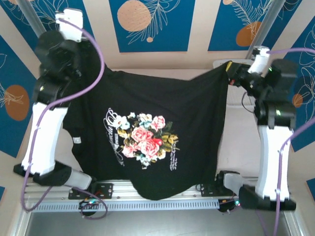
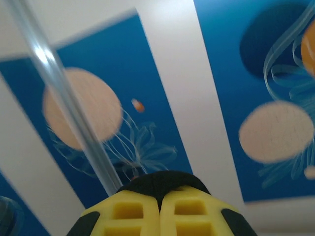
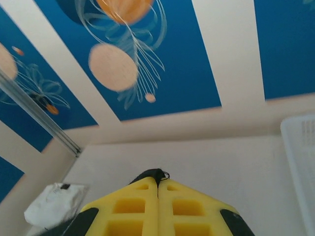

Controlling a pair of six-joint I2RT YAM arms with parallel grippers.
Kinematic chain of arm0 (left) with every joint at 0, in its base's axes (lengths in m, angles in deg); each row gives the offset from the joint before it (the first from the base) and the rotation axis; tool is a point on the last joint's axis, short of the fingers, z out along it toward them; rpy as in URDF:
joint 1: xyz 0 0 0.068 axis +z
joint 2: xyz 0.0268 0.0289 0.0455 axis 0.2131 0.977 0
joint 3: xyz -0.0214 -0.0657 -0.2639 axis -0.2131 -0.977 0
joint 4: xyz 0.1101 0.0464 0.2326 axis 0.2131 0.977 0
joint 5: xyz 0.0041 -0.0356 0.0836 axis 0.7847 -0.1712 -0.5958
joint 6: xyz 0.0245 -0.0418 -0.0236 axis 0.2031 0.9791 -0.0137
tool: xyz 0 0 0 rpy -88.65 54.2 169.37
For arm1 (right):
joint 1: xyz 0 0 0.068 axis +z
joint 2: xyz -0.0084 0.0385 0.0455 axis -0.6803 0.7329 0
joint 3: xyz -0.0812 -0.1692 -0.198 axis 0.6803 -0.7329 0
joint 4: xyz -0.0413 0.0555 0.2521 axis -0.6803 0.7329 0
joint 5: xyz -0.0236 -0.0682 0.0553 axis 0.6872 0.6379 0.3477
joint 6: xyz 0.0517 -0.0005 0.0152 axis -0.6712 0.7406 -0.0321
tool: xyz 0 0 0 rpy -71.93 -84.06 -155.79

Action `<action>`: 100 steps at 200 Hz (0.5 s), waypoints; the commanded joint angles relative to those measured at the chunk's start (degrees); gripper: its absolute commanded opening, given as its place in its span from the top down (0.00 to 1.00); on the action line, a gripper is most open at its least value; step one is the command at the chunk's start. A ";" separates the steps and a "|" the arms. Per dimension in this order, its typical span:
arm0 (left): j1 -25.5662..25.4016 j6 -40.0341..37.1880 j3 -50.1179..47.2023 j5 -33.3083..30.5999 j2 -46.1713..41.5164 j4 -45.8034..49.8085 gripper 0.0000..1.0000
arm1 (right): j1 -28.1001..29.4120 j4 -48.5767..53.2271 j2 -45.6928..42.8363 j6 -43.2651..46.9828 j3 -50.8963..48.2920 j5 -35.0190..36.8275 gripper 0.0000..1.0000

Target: Fold the inside-out t-shirt

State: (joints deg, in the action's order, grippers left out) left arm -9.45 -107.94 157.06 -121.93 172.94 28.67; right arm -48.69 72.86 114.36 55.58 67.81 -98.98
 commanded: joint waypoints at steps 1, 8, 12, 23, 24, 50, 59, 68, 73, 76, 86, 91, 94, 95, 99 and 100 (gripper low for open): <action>4.37 9.55 1.37 8.97 3.73 5.59 1.00 | 0.71 -5.23 3.35 1.16 0.49 -1.19 1.00; 5.66 10.78 2.30 10.39 5.44 6.66 1.00 | 0.91 -5.33 5.45 1.64 1.08 -1.34 1.00; 6.37 11.43 2.98 11.29 6.43 7.40 1.00 | 0.95 -5.26 6.14 1.72 1.23 -1.47 1.00; 7.73 12.70 5.03 12.99 8.48 9.20 1.00 | 1.12 -4.94 8.26 2.03 2.32 -2.20 1.00; 7.80 12.72 5.18 13.06 8.60 9.28 1.00 | 1.19 -4.92 8.43 2.03 2.44 -2.27 1.00; 8.56 13.01 6.21 14.72 7.91 9.72 1.00 | 1.78 -2.86 9.37 3.28 5.16 -2.84 1.00; 8.57 12.93 6.30 15.12 6.69 9.81 1.00 | 1.87 -1.84 8.71 3.64 6.07 -2.90 1.00; 8.57 13.01 6.30 15.72 5.06 10.10 1.00 | 1.87 -0.79 7.88 3.92 7.04 -2.87 1.00; 8.57 13.01 6.31 15.93 4.13 10.31 1.00 | 1.87 -0.02 7.32 4.11 7.65 -2.97 1.00; 8.57 13.03 6.28 16.13 3.49 10.59 1.00 | 1.87 0.43 6.88 4.16 7.93 -2.94 1.00; 8.56 13.30 6.26 16.60 1.27 11.33 1.00 | 1.87 2.15 5.37 4.54 8.98 -2.71 1.00; 8.56 13.52 6.07 16.88 -0.10 11.67 1.00 | 1.87 2.87 4.49 4.66 9.43 -2.51 1.00; 8.55 13.60 5.92 17.09 -0.86 11.75 1.00 | 1.88 3.33 3.85 4.76 9.63 -2.37 1.00; 8.56 13.61 5.85 17.22 -1.21 11.75 1.00 | 1.87 3.65 3.44 4.81 9.74 -2.27 1.00; 8.56 13.77 5.59 17.59 -2.44 11.76 1.00 | 1.87 4.05 2.82 4.97 9.98 -2.03 1.00; 8.57 13.78 5.51 17.73 -2.75 11.75 1.00 | 1.87 4.20 2.63 4.95 10.01 -1.96 1.00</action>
State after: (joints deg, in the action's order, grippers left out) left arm -1.30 -96.09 159.51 -107.02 179.81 41.63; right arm -46.88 73.67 123.25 58.42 73.69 -100.66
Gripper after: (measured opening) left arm 0.045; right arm 0.061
